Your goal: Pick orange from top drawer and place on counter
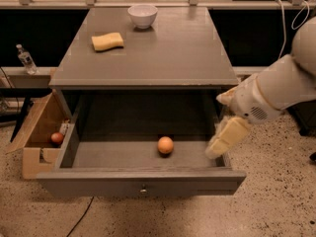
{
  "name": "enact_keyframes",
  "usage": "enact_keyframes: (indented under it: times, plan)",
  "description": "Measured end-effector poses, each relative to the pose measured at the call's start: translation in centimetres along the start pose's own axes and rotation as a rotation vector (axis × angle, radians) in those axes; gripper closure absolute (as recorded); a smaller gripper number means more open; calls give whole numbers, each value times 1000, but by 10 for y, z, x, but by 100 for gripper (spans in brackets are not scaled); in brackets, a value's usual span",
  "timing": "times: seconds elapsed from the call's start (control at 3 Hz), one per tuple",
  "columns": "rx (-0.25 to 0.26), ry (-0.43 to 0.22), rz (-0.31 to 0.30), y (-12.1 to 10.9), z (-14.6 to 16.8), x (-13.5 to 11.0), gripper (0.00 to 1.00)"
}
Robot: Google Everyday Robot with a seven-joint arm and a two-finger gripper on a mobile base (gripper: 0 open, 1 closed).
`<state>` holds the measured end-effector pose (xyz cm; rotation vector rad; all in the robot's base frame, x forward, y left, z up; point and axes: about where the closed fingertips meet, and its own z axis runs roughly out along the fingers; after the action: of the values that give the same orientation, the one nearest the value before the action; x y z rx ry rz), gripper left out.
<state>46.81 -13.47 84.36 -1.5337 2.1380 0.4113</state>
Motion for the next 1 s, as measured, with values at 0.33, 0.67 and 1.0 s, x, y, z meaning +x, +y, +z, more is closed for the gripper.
enact_keyframes:
  times: [0.33, 0.67, 1.0]
  plan:
    - [-17, -31, -9, -3, 41, -4, 0]
    - [-50, -74, 3, -12, 81, -5, 0]
    - [-50, -74, 3, -13, 82, -5, 0]
